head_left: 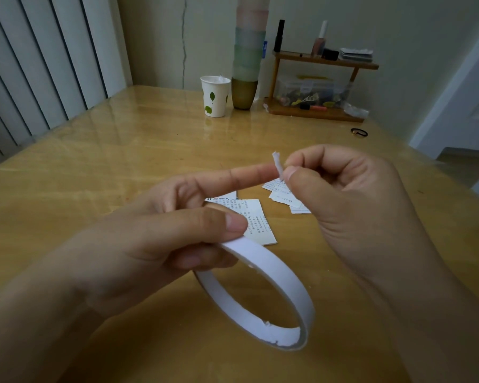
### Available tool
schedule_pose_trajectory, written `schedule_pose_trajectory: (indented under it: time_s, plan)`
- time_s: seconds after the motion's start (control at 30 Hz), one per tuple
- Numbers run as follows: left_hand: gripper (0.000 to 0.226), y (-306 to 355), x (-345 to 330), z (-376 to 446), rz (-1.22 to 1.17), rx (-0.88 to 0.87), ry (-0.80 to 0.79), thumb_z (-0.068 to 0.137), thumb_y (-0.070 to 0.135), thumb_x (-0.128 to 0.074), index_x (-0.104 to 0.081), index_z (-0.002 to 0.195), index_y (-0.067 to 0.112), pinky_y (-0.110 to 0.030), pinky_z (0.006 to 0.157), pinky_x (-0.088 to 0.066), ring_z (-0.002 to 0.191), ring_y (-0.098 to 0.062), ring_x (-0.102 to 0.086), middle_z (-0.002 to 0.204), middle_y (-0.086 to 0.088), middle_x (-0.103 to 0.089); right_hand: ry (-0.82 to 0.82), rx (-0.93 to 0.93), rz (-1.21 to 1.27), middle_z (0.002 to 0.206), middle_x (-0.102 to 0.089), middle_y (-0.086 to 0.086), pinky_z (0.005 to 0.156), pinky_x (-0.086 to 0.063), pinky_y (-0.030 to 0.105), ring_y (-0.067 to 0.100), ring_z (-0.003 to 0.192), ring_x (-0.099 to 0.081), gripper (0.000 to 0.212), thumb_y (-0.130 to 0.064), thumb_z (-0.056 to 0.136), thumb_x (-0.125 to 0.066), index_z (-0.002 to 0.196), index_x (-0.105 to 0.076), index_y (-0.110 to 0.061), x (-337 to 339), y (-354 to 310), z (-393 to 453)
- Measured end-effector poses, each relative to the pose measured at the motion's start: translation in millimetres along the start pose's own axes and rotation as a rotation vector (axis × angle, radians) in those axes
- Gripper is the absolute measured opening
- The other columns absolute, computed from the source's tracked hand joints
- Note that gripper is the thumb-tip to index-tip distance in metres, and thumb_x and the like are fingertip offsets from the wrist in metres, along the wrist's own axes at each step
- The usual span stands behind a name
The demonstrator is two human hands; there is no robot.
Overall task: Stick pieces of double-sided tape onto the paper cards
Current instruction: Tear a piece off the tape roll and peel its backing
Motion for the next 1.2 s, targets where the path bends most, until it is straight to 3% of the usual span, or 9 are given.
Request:
schedule_pose_trajectory:
  time_s: [0.1,0.27,0.37,0.5,0.73,0.87,1.0,1.2]
  plan:
    - [0.061,0,1,1,-0.011,-0.004,0.013,0.066,0.000,-0.051,-0.050,0.127,-0.002,-0.009,0.040,-0.042,0.039,-0.003,-0.057,0.047,0.008,-0.060,-0.014,0.015,0.002,0.081,-0.071,0.016,0.060,-0.048,0.025,0.033,0.074,-0.059,0.015,-0.016,0.076,-0.060,0.061,-0.061,-0.021,0,1,0]
    - [0.061,0,2,1,-0.013,-0.004,0.020,0.068,0.001,-0.050,-0.049,0.129,0.000,-0.009,0.040,-0.042,0.041,-0.002,-0.057,0.048,0.009,-0.060,-0.015,0.078,-0.037,0.083,-0.072,0.013,0.068,-0.050,0.027,0.022,0.070,-0.059,0.016,-0.016,0.082,-0.063,0.067,-0.063,-0.021,1,-3,0]
    - [0.061,1,4,0,-0.025,-0.013,0.033,0.068,0.001,-0.050,-0.051,0.129,0.003,-0.009,0.041,-0.043,0.042,-0.001,-0.058,0.049,0.010,-0.061,0.010,0.132,-0.030,0.085,-0.072,0.014,0.078,-0.051,0.037,0.031,0.083,-0.061,0.012,-0.022,0.083,-0.062,0.072,-0.067,-0.021,3,-7,-1]
    - [0.061,2,-1,-3,-0.009,-0.023,0.015,0.066,-0.001,-0.052,-0.054,0.126,0.005,-0.008,0.042,-0.043,0.043,-0.001,-0.059,0.048,0.010,-0.061,0.118,0.166,-0.038,0.080,-0.071,0.002,0.067,-0.048,0.023,0.013,0.071,-0.056,0.007,-0.028,0.080,-0.067,0.073,-0.069,-0.027,9,-6,-2]
    - [0.060,6,-10,-3,0.124,-0.059,-0.074,0.067,0.000,-0.061,-0.053,0.126,0.008,-0.006,0.043,-0.040,0.041,0.000,-0.055,0.047,0.016,-0.057,0.204,0.301,-0.232,0.080,-0.065,0.003,0.069,-0.049,0.031,0.018,0.075,-0.058,0.006,-0.028,0.079,-0.072,0.078,-0.069,-0.033,10,-16,-7]
    - [0.065,4,-13,-3,0.089,-0.071,-0.170,0.071,0.011,-0.066,-0.054,0.129,0.038,-0.008,0.043,-0.035,0.042,-0.004,-0.036,0.047,0.006,-0.039,0.248,0.362,-0.338,0.078,-0.062,0.000,0.067,-0.046,0.020,0.014,0.075,-0.057,0.004,-0.027,0.079,-0.071,0.080,-0.068,-0.030,10,-21,-10]
    - [0.066,4,-13,-3,0.086,-0.084,-0.189,0.070,0.012,-0.065,-0.053,0.129,0.040,-0.008,0.043,-0.035,0.042,-0.005,-0.035,0.047,0.003,-0.037,0.255,0.351,-0.347,0.076,-0.060,-0.003,0.066,-0.041,0.013,0.010,0.074,-0.054,0.006,-0.028,0.079,-0.070,0.079,-0.066,-0.032,10,-19,-9]
    - [0.066,4,-13,-3,0.083,-0.085,-0.197,0.071,0.013,-0.066,-0.053,0.129,0.040,-0.008,0.042,-0.035,0.042,-0.005,-0.034,0.047,0.005,-0.037,0.255,0.335,-0.337,0.077,-0.059,-0.005,0.067,-0.042,0.012,0.010,0.074,-0.054,0.009,-0.028,0.078,-0.070,0.077,-0.064,-0.034,10,-18,-8]
Point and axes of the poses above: each hand's wrist, its own z-axis towards the middle knuckle, its own x-axis out of the back of the hand, y = z × x, the point moved 7 cm from there along z, towards the middle knuckle
